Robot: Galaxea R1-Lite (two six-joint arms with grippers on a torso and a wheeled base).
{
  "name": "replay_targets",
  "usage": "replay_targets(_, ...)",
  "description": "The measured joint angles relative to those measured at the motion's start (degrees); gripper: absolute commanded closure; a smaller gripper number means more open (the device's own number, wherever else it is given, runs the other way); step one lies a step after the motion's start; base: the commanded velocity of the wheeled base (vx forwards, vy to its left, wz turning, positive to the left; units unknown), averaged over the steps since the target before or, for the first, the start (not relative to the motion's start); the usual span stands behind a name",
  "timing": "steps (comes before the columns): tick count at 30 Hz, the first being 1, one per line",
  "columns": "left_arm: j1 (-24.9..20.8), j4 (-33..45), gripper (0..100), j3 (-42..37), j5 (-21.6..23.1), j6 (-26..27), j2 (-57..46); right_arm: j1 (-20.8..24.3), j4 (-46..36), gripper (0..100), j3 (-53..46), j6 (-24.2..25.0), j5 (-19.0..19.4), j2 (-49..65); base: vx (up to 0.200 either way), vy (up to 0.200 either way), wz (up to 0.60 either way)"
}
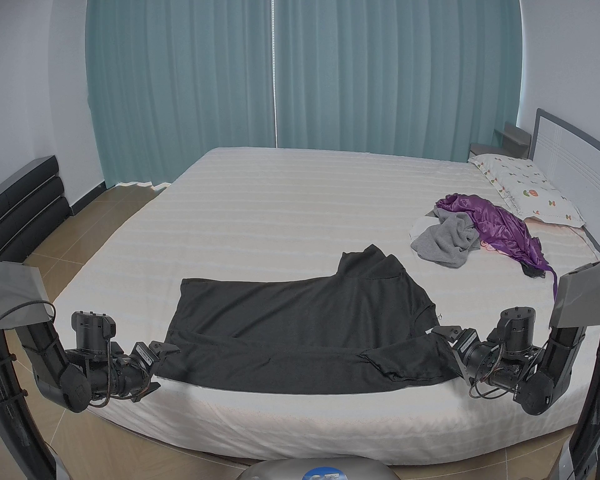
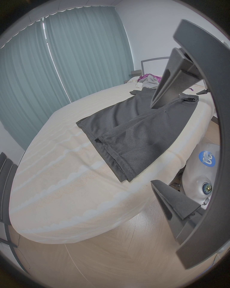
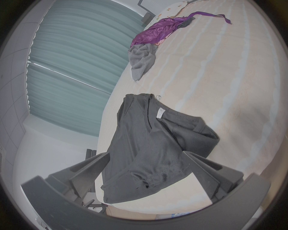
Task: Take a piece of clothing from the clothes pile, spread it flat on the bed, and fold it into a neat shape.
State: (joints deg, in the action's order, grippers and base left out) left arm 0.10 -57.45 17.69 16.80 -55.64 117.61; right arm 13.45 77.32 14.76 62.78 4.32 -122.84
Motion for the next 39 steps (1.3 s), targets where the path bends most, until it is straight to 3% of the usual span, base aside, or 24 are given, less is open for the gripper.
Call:
replay_targets(14,0.4,0.0,0,0.3,-0.2,-0.6,-0.4,-1.7,0.1,0,0.4,0.2,1.3,0.9,0.0,0.0,0.0)
replay_targets(20,0.4,0.0,0,0.3,-0.2,-0.5,-0.4,-2.0,0.1,0,0.5,0.2,1.3,0.9,0.2,0.0,0.0)
replay_targets(35,0.8,0.0,0,1.5,-2.2,-1.5,-0.3,-2.6,0.1,0,0.5,0.2,1.4,0.3,0.0,0.0,0.0)
replay_targets(39,1.6,0.0,0,1.9,-1.8,-3.1,-0.3,-2.6,0.1,0,0.5,0.2,1.4,0.3,0.0,0.2,0.0)
